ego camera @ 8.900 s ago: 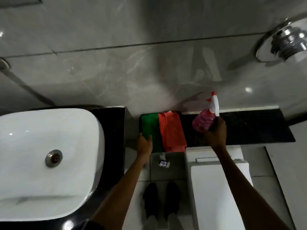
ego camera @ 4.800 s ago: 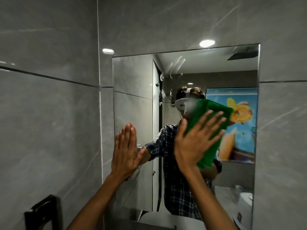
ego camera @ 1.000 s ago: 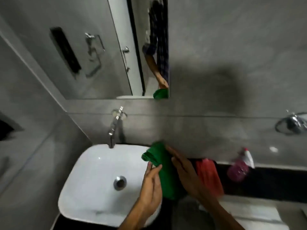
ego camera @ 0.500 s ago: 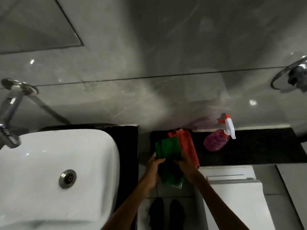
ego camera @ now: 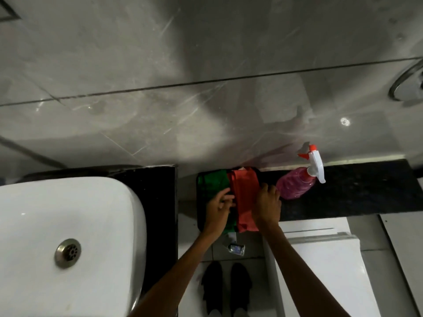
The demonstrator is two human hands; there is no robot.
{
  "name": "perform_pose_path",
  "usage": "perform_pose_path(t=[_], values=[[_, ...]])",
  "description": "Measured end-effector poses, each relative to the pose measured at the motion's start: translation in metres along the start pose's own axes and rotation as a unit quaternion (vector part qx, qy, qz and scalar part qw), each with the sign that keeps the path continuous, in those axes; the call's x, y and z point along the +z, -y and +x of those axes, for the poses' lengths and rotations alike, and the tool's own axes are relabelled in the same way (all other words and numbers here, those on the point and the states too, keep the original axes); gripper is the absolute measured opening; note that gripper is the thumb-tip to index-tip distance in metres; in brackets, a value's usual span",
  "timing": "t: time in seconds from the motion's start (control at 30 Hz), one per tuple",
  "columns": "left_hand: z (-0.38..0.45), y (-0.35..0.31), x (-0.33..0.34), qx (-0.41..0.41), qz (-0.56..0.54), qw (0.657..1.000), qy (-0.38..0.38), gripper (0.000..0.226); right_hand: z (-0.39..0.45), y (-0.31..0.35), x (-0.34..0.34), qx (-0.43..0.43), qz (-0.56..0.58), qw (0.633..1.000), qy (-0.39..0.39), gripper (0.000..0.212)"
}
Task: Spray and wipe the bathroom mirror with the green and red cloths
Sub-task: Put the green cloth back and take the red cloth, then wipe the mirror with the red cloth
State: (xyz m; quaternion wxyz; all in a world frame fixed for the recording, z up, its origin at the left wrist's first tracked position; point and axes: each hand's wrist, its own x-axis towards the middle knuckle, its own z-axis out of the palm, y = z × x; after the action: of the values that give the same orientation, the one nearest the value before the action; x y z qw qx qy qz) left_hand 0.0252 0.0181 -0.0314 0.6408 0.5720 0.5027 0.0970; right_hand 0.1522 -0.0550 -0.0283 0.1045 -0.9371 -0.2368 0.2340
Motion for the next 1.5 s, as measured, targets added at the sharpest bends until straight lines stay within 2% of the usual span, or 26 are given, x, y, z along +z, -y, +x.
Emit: perform_pose_path(t=[0.07, 0.17, 0.23, 0.3, 0.4, 0.57, 0.63, 0.7, 0.8, 0.9, 0.97, 1.0, 1.1, 1.2, 1.27, 1.3, 1.37, 1.43, 1.5], values=[[0.003, 0.002, 0.020, -0.052, -0.044, 0.997, 0.042, 0.044, 0.004, 0.002, 0.004, 0.010, -0.045, 0.999, 0.017, 0.045], [-0.001, 0.004, 0.045, -0.084, -0.048, 0.994, 0.054, 0.045, 0.008, 0.002, 0.003, 0.035, -0.037, 0.998, 0.024, 0.039], [-0.005, 0.003, 0.050, -0.093, -0.051, 0.993, 0.053, 0.044, 0.009, 0.002, 0.001, 0.023, 0.003, 0.999, 0.030, 0.041], [-0.006, -0.005, 0.046, -0.095, -0.061, 0.992, 0.052, 0.042, 0.010, 0.005, -0.005, 0.010, 0.104, 0.993, 0.049, 0.035], [-0.016, -0.022, 0.033, -0.084, -0.086, 0.992, 0.044, 0.040, -0.008, 0.009, -0.025, -0.051, 0.239, 0.968, 0.062, 0.016], [-0.070, -0.073, -0.005, -0.059, -0.153, 0.986, 0.040, 0.021, -0.071, 0.030, -0.095, -0.173, 0.307, 0.934, 0.061, 0.019], [-0.105, -0.112, -0.035, -0.024, -0.199, 0.979, 0.042, 0.020, -0.104, 0.053, -0.143, -0.239, 0.351, 0.905, 0.021, 0.018], [-0.135, -0.149, -0.065, 0.031, -0.231, 0.971, 0.059, 0.022, -0.132, 0.078, -0.186, -0.283, 0.431, 0.856, 0.036, 0.013], [-0.184, -0.224, -0.126, 0.144, -0.259, 0.954, 0.043, 0.039, -0.168, 0.133, -0.254, -0.354, 0.504, 0.785, 0.064, 0.016], [-0.227, -0.299, -0.183, 0.263, -0.258, 0.929, -0.022, 0.051, -0.201, 0.194, -0.320, -0.454, 0.507, 0.732, 0.015, 0.022], [-0.256, -0.350, -0.220, 0.343, -0.256, 0.900, -0.085, 0.055, -0.224, 0.240, -0.360, -0.513, 0.492, 0.702, -0.033, 0.029], [-0.270, -0.373, -0.237, 0.381, -0.250, 0.882, -0.116, 0.054, -0.234, 0.262, -0.375, -0.525, 0.488, 0.695, -0.054, 0.035], [-0.301, -0.441, -0.286, 0.495, -0.221, 0.821, -0.180, 0.038, -0.261, 0.327, -0.417, -0.556, 0.516, 0.641, -0.115, 0.048], [-0.317, -0.497, -0.327, 0.584, -0.174, 0.764, -0.211, 0.039, -0.284, 0.381, -0.446, -0.591, 0.441, 0.612, -0.286, 0.033], [-0.322, -0.527, -0.353, 0.630, -0.134, 0.731, -0.224, 0.041, -0.294, 0.416, -0.459, -0.584, 0.406, 0.570, -0.411, 0.027], [-0.322, -0.543, -0.365, 0.644, -0.115, 0.721, -0.230, 0.041, -0.296, 0.433, -0.465, -0.566, 0.393, 0.561, -0.459, 0.024], [-0.319, -0.569, -0.377, 0.655, -0.085, 0.712, -0.238, 0.039, -0.291, 0.457, -0.473, -0.520, 0.357, 0.567, -0.530, 0.028], [-0.312, -0.588, -0.393, 0.669, -0.042, 0.702, -0.242, 0.035, -0.288, 0.480, -0.479, -0.480, 0.359, 0.587, -0.544, 0.041], [-0.303, -0.596, -0.409, 0.684, 0.067, 0.659, -0.306, 0.035, -0.282, 0.492, -0.482, -0.456, 0.314, 0.597, -0.580, 0.047]])
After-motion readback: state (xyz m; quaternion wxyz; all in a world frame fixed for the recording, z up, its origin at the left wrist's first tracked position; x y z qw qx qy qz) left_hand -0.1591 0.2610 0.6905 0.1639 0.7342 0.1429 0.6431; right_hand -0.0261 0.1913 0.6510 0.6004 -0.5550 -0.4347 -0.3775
